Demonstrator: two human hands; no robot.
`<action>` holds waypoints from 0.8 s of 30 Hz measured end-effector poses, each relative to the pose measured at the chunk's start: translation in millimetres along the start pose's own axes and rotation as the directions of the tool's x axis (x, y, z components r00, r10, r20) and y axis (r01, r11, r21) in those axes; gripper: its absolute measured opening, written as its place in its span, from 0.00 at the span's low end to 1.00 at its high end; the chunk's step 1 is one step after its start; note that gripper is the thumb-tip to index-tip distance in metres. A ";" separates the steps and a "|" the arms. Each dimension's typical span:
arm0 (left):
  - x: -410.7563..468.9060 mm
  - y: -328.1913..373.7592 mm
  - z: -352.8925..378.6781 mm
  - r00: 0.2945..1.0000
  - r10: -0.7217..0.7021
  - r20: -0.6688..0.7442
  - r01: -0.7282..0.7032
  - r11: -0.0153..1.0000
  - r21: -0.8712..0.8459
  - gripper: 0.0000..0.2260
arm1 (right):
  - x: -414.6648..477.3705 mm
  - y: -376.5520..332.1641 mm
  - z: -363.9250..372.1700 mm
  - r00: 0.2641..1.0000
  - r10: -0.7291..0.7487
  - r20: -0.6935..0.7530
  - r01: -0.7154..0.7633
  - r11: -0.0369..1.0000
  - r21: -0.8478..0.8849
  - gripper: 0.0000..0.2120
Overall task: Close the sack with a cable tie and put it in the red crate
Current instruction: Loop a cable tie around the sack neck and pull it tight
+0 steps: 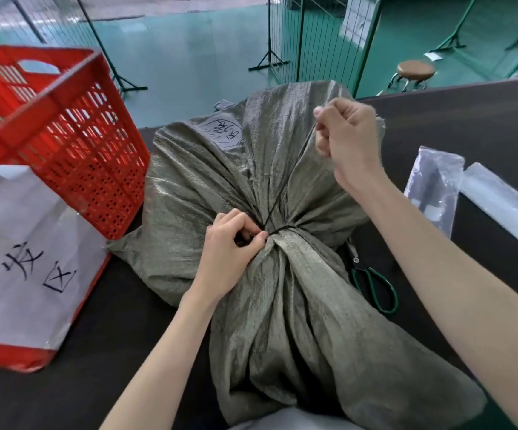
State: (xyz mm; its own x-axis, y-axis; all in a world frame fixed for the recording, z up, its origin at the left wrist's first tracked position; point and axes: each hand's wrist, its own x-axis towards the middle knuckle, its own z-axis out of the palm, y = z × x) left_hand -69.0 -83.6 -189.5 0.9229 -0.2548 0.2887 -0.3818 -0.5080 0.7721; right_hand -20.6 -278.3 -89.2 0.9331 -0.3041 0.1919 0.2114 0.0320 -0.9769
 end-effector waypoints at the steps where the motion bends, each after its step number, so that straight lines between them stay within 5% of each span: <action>1: -0.3 0.6 0.7 1.000 0.005 0.007 -0.005 1.000 0.002 0.08 | 2.1 -5.2 0.4 1.000 -0.023 -0.010 0.023 0.999 0.029 0.18; 15: -0.5 5.9 6.8 0.999 0.022 0.030 -0.022 1.000 0.003 0.07 | 3.4 -19.2 -7.2 0.995 -0.045 -0.089 0.054 0.994 0.096 0.18; 24: 6.4 17.3 11.1 0.998 0.058 -0.003 -0.058 0.998 0.029 0.06 | -17.8 -14.4 3.7 0.955 -0.282 -0.090 0.220 0.880 -0.421 0.14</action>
State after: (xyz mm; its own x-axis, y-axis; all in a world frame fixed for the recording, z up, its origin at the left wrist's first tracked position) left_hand -70.2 -103.2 -180.5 0.8994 -0.2809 0.3350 -0.4358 -0.5161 0.7373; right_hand -39.2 -269.9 -78.2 0.8056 -0.3852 0.4501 0.2686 -0.4398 -0.8570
